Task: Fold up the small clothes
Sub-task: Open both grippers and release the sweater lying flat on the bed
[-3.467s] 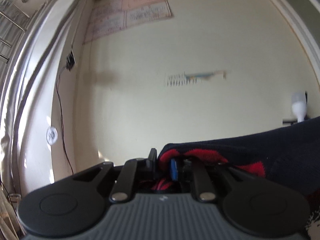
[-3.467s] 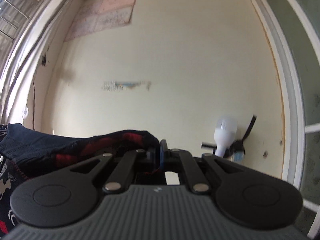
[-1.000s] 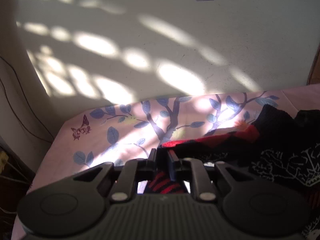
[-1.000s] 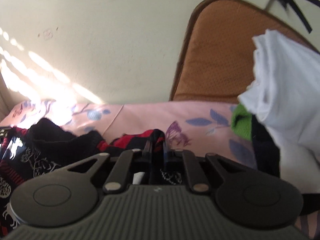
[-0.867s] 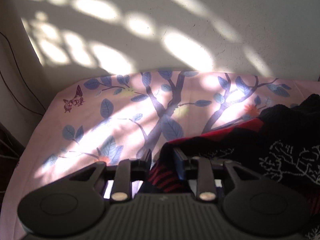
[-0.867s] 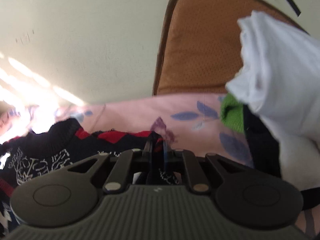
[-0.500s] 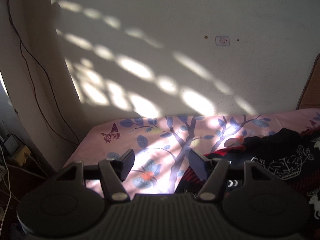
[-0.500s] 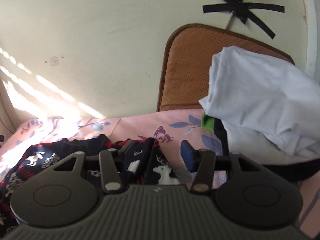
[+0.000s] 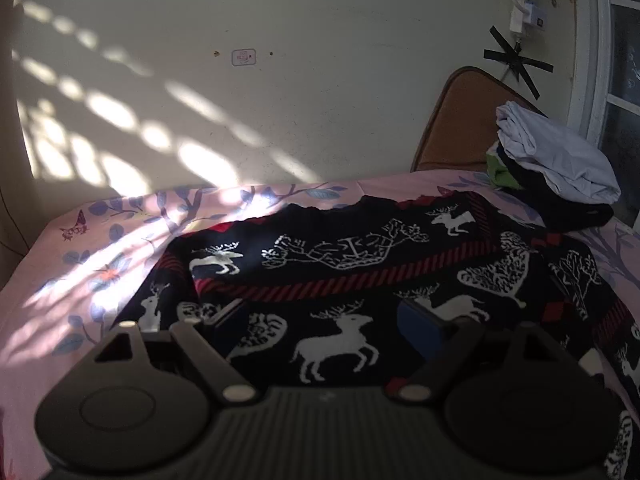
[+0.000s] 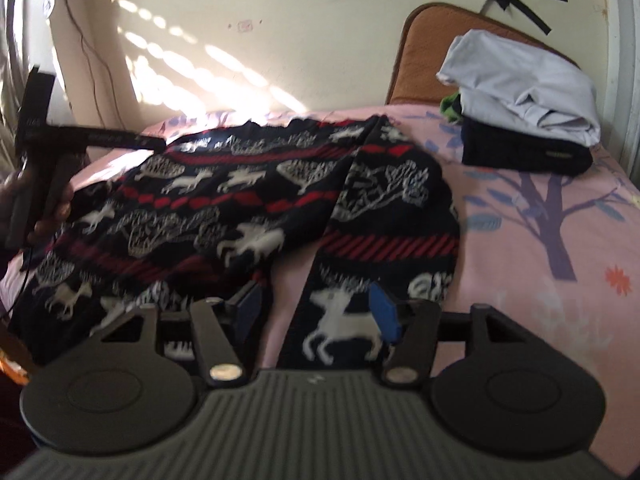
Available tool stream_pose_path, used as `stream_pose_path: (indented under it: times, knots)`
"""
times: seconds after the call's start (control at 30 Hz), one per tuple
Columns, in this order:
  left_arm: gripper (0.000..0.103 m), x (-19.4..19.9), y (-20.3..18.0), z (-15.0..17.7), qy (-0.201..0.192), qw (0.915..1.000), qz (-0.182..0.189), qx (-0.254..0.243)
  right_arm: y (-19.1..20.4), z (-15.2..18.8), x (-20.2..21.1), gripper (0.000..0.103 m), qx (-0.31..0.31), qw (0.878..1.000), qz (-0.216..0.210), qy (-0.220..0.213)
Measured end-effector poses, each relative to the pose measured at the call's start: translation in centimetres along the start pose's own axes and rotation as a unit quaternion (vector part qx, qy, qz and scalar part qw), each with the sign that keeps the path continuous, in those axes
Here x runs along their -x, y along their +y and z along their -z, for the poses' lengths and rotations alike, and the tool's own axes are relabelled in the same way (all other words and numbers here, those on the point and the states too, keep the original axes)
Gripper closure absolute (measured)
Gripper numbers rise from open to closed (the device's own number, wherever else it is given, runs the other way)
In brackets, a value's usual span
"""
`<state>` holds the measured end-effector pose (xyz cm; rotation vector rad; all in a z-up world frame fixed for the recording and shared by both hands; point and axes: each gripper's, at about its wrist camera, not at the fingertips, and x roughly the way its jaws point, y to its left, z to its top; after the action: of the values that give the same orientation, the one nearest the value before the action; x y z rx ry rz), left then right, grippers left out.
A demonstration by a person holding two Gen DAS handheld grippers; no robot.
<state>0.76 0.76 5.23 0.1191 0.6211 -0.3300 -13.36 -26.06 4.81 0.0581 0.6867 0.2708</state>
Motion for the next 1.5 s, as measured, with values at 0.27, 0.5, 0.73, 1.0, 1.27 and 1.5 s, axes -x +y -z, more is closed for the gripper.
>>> stream_pose_path:
  times: [0.27, 0.5, 0.73, 1.0, 1.27, 1.5]
  knots:
    - [0.019, -1.9, -1.9, 2.7, 0.013, 0.9989, -0.012, -0.043, -4.7, -0.4, 2.0, 0.089, 0.014, 0.968, 0.234, -0.085]
    - [0.017, -3.3, 0.9, 3.5, 0.042, 0.9986, -0.016, 0.029, -8.9, -1.2, 5.9, 0.048, -0.129, 0.973, 0.137, -0.132]
    - [0.017, -3.3, 0.7, 3.5, 0.044, 0.9987, -0.016, 0.021, -0.8, 3.1, 0.0, 0.048, -0.106, 0.989, -0.103, 0.02]
    - [0.017, -3.1, 0.8, 3.5, 0.045, 0.9985, -0.011, 0.028, 1.1, 3.1, 3.0, 0.095, -0.068, 0.998, -0.011, -0.011]
    - [0.015, -2.6, 0.6, 3.5, 0.041, 0.9989, 0.001, 0.02, -2.4, 4.4, 6.7, 0.094, -0.065, 0.994, 0.074, 0.044]
    - [0.015, 2.6, 3.7, 3.9, -0.003, 0.9992, -0.009, 0.039, -2.0, 0.5, 0.1, 0.044, -0.093, 0.995, -0.018, 0.0]
